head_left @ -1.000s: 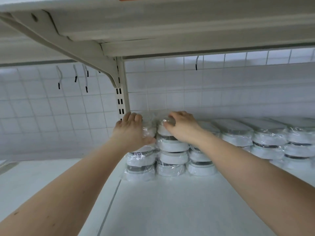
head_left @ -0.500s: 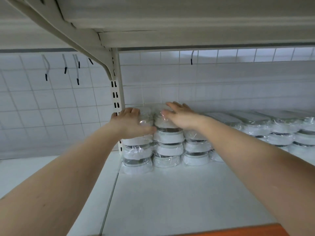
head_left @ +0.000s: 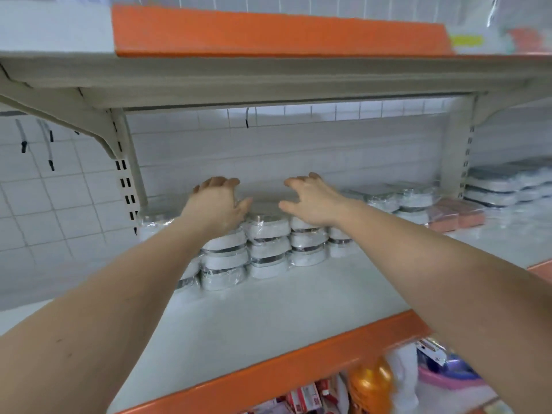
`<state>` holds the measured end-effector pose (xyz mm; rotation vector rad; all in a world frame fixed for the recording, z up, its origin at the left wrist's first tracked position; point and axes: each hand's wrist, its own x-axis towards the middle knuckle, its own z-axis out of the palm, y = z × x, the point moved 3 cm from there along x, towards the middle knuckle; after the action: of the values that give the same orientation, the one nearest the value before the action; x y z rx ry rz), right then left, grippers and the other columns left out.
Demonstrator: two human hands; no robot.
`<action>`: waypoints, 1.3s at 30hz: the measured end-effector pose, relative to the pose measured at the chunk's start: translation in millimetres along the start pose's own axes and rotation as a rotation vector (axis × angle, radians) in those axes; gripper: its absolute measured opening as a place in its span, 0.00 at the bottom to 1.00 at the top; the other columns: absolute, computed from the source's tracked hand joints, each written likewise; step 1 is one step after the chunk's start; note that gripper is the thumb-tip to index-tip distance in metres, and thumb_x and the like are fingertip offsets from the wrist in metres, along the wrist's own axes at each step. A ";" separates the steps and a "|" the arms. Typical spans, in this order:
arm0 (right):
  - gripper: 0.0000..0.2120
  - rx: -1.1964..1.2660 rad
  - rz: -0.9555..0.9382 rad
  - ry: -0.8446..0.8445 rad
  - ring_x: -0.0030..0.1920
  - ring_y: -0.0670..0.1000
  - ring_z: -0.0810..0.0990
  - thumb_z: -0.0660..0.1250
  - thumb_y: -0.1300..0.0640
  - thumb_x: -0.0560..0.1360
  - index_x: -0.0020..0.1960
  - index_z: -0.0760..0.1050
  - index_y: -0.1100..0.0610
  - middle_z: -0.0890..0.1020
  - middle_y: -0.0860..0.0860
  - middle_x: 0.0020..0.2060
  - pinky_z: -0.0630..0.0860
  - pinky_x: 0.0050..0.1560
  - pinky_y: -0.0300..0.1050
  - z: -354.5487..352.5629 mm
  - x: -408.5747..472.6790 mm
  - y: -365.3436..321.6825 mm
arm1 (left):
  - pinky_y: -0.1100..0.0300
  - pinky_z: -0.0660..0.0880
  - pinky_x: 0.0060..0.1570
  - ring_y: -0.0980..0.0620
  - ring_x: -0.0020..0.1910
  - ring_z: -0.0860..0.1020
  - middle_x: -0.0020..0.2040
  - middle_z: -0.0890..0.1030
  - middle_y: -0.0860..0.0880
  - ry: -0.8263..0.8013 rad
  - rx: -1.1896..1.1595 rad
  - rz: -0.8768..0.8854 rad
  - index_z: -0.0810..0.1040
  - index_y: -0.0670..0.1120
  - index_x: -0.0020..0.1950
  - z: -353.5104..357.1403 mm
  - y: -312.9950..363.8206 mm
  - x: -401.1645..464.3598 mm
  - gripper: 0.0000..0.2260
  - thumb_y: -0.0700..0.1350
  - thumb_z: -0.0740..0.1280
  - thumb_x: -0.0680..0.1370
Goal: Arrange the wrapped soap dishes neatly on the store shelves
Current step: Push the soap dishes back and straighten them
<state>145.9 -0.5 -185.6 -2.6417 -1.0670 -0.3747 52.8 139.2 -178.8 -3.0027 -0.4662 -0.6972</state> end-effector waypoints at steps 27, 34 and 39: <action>0.31 -0.133 0.709 0.042 0.74 0.56 0.56 0.58 0.44 0.78 0.76 0.53 0.54 0.62 0.55 0.73 0.63 0.69 0.55 -194.6 -381.9 504.8 | 0.50 0.63 0.66 0.42 0.70 0.64 0.72 0.64 0.42 -0.147 -0.220 0.605 0.60 0.45 0.74 38.7 638.1 -33.3 0.26 0.57 0.55 0.80; 0.30 -0.146 0.821 0.082 0.71 0.57 0.63 0.59 0.46 0.78 0.76 0.54 0.54 0.66 0.55 0.72 0.68 0.65 0.54 -202.8 -390.7 641.2 | 0.50 0.63 0.66 0.42 0.70 0.64 0.72 0.64 0.43 -0.158 -0.240 0.700 0.60 0.45 0.74 99.0 772.5 30.4 0.26 0.58 0.54 0.80; 0.30 -0.158 0.877 0.071 0.74 0.55 0.58 0.58 0.48 0.79 0.77 0.53 0.53 0.61 0.54 0.74 0.63 0.67 0.50 -221.4 -372.2 749.3 | 0.50 0.63 0.67 0.43 0.70 0.64 0.72 0.63 0.43 -0.213 -0.286 0.716 0.60 0.45 0.74 135.6 870.8 100.9 0.26 0.57 0.55 0.80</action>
<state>384.9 -831.8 -214.9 -2.8762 0.2014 -0.3489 452.4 -651.7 -218.8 -3.1511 0.7440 -0.4013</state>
